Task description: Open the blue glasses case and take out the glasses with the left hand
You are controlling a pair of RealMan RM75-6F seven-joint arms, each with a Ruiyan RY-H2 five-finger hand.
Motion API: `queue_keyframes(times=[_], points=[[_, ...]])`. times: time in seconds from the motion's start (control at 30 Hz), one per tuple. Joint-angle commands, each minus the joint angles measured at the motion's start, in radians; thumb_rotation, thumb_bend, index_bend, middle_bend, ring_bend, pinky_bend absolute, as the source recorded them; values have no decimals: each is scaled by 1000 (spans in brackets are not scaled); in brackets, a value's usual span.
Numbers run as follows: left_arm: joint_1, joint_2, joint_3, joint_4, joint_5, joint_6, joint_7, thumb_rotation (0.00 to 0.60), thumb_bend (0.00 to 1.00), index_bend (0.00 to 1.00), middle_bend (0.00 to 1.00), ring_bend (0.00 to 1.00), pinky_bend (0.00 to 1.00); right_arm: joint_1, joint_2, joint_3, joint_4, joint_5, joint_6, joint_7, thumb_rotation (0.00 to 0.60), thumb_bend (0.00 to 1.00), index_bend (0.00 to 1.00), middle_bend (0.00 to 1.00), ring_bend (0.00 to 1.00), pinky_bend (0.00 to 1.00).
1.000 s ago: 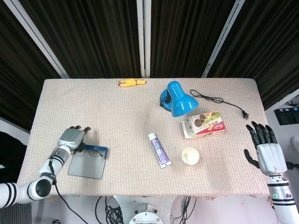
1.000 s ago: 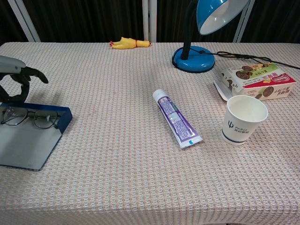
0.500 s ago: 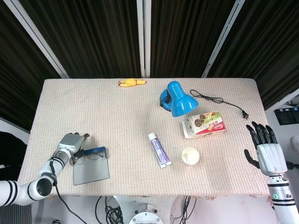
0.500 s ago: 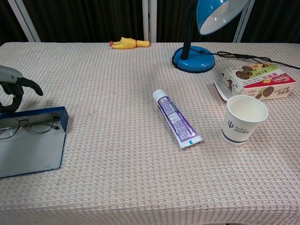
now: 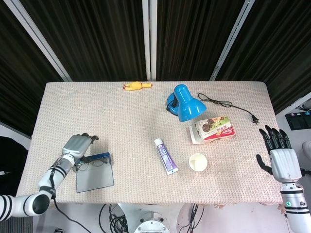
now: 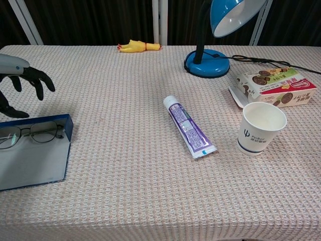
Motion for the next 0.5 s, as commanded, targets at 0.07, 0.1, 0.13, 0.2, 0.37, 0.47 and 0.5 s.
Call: queue_keyframes(times=[0.07, 0.1, 0.13, 0.2, 0.37, 0.47, 0.5], points=[[45, -4, 3, 2, 64, 2, -56, 600, 253, 209, 252, 131, 265, 1, -2, 0, 4, 3, -4, 3, 600, 327, 0, 10, 0, 0], [51, -7, 3, 4, 75, 1, -64, 600, 253, 211, 258, 134, 265, 2, -2, 0, 4, 4, -6, 3, 600, 327, 0, 9, 0, 0], [56, -9, 3, 5, 83, 0, -72, 600, 252, 213, 270, 141, 265, 2, -2, -1, 4, 4, -7, 3, 600, 327, 0, 9, 0, 0], [72, -16, -1, 11, 104, 1, -96, 600, 253, 214, 291, 157, 266, 2, 0, 0, 2, 2, -5, 2, 600, 327, 0, 9, 0, 0], [118, -43, -6, 38, 158, 36, -142, 600, 253, 216, 306, 165, 267, 0, 0, 2, 0, 5, 0, 3, 600, 327, 0, 7, 0, 0], [139, -55, -1, 43, 174, 61, -139, 600, 253, 234, 306, 165, 267, 0, 0, 1, 1, 5, -2, 2, 600, 327, 0, 4, 0, 0], [148, -61, -2, 42, 178, 74, -140, 600, 253, 235, 306, 165, 266, 1, -1, 1, 2, 6, -3, 2, 600, 327, 0, 4, 0, 0]])
